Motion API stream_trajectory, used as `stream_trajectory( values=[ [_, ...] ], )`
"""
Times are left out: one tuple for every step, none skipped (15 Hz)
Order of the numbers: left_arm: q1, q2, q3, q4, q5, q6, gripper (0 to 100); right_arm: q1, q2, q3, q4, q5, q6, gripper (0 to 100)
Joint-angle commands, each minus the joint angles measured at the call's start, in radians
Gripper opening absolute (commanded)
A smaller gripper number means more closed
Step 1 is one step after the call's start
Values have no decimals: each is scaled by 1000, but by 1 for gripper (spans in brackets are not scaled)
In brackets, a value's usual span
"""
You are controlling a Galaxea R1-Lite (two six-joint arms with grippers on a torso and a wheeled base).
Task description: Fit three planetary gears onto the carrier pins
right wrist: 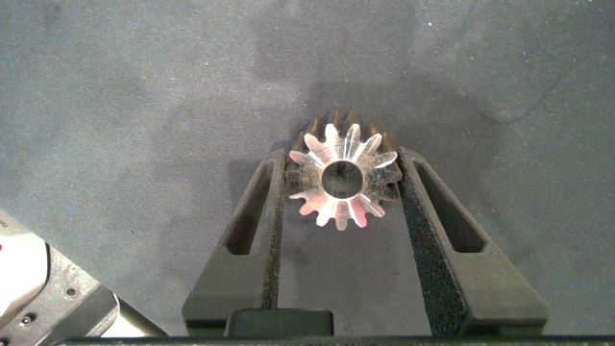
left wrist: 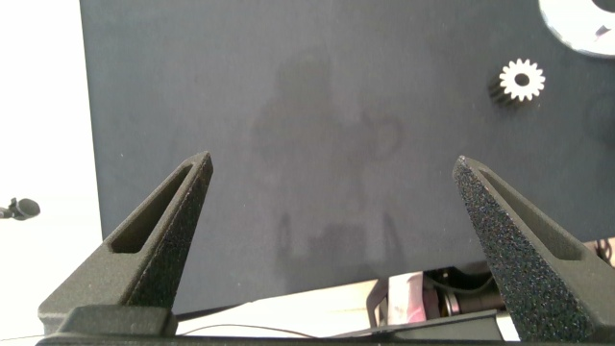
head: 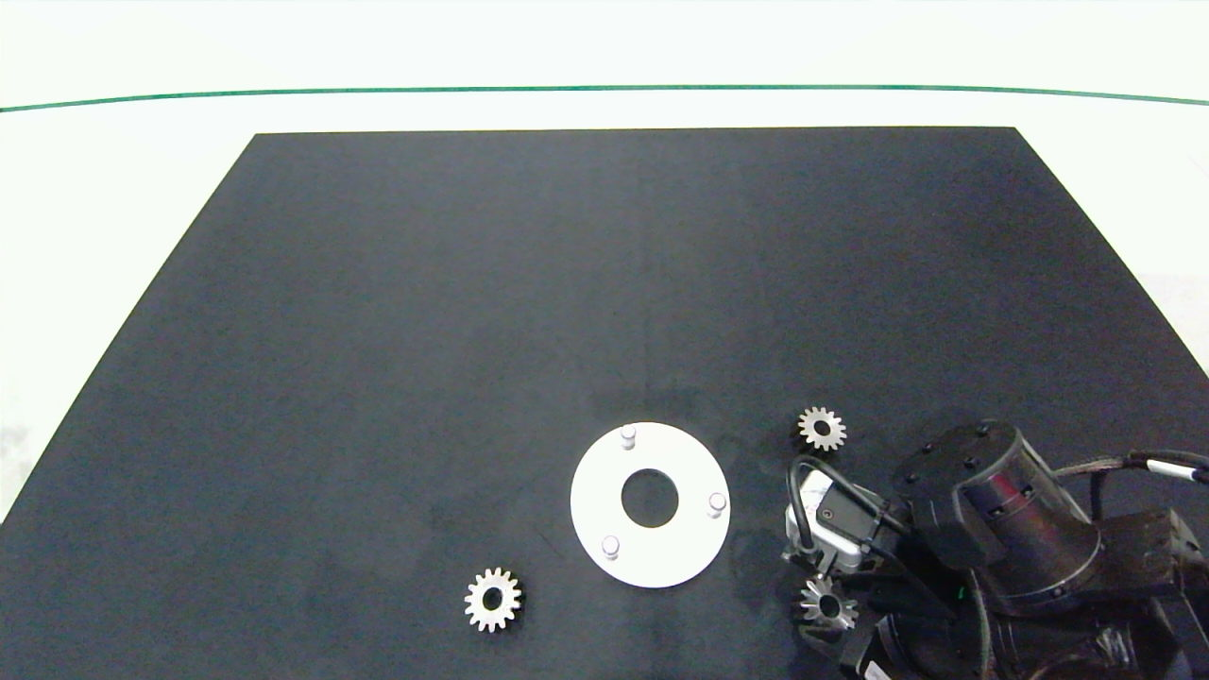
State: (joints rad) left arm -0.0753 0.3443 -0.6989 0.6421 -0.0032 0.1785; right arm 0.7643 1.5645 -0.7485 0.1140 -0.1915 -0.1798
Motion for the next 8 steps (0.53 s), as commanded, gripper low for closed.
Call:
stream_trajectory(
  values=[
    [0,-2,3,4,0,1,100,-2,-3,-9,1,-3,-1,10],
    [0,-2,3,4,0,1,100,-2,-14,-20,4,-2,-1,10],
    [0,-2,3,4,0,1,100,-2,-18,-25,6,-2,-1,10],
    [0,-2,3,4,0,1,100,-2,-43,-55,18,-2,-4,10],
    [0,-2,3,4,0,1,100,-2,-57,-81,35,-2,-7,10],
    [0,-1,3,4,0,1,100,-2,-67,-111,64,-2,-7,10],
    [0,-1,3,4,0,1,100,3,-78,-163,125,-2,-4,10],
    [0,-1,3,4,-1,1,100,6,-77,-196,153,-2,-4,10]
  ],
)
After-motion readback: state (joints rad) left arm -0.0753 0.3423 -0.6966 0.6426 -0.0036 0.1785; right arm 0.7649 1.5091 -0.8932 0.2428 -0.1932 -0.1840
